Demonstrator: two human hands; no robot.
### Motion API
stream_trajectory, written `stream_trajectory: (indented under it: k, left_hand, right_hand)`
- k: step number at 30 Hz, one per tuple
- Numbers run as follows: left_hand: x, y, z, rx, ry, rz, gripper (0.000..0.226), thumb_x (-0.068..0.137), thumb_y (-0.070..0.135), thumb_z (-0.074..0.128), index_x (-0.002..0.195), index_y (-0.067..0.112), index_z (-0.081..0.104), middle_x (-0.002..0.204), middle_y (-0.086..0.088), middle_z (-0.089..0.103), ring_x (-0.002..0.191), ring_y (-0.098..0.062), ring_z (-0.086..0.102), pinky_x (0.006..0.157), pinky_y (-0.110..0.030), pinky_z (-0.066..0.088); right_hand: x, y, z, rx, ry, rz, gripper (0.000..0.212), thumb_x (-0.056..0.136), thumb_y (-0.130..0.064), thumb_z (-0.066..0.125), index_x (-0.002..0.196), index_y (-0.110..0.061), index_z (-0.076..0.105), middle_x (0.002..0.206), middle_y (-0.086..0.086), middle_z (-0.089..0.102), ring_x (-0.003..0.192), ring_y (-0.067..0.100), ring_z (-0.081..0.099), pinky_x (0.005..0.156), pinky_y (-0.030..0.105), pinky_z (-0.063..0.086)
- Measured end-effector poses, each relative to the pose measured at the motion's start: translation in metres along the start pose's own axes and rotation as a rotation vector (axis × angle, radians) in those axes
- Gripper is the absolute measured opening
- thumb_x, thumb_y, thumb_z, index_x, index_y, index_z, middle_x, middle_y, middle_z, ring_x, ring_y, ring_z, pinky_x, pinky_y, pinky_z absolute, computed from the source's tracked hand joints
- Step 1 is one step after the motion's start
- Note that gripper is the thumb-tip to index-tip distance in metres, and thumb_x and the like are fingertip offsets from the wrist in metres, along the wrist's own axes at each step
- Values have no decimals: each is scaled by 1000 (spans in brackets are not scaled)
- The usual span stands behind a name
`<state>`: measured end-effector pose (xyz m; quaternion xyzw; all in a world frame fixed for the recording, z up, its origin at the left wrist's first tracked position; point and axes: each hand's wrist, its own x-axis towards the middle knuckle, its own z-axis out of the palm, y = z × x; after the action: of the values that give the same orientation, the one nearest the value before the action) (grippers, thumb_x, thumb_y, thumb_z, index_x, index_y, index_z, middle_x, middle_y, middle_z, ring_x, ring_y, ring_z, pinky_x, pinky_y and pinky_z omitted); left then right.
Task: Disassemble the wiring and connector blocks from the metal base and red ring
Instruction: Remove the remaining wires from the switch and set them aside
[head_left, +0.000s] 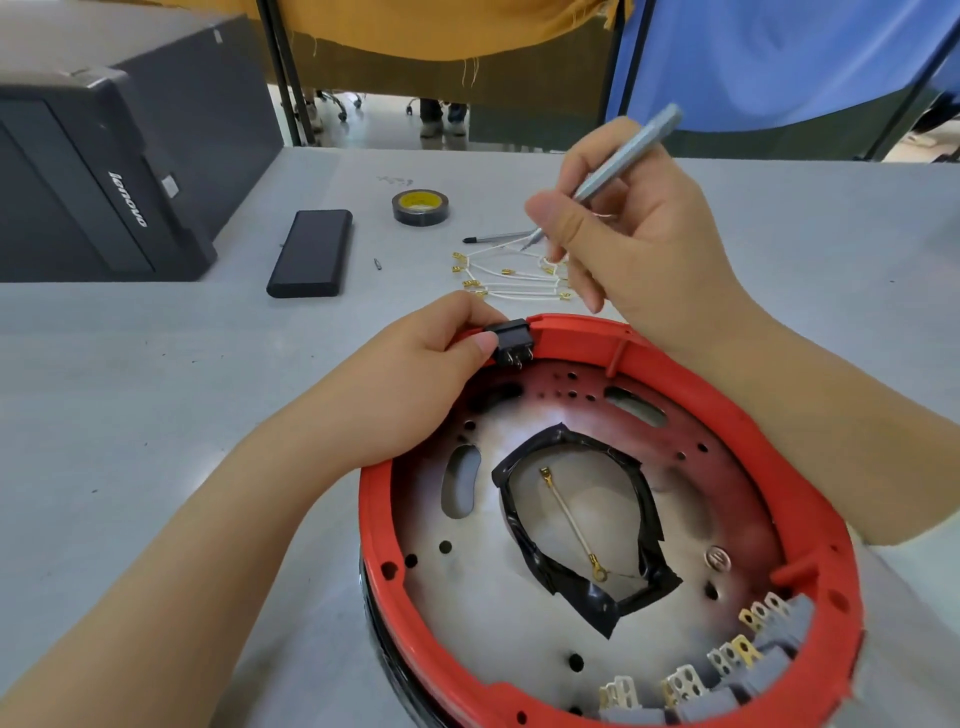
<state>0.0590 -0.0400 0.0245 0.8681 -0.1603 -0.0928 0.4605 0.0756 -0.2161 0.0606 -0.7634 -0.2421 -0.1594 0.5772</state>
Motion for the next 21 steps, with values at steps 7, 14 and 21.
stream_trajectory:
  k: [7, 14, 21]
  left_hand:
    - [1, 0, 0, -3, 3, 10, 17, 99, 28, 43, 102, 34, 59, 86, 16, 62, 66, 7, 51, 56, -12, 36]
    - [-1, 2, 1, -14, -12, 5, 19, 99, 27, 42, 106, 33, 58, 105, 0, 67, 89, -21, 61, 71, -32, 45]
    - [0, 0, 1, -2, -5, -14, 18, 99, 29, 41, 101, 37, 57, 108, -10, 63, 58, -8, 42, 45, -13, 36]
  right_hand:
    - [-29, -27, -9, -206, -374, 206, 10, 98, -23, 50, 90, -19, 55, 66, 2, 68, 38, 18, 53, 41, 19, 40]
    - [-78, -31, 1, -923, -562, 205, 31, 87, -35, 57, 85, -37, 26, 75, -12, 60, 67, 9, 55, 61, 34, 46]
    - [-99, -18, 10, -1101, -584, 148, 38, 79, -31, 57, 82, -33, 19, 70, -8, 54, 57, 12, 47, 47, 31, 33]
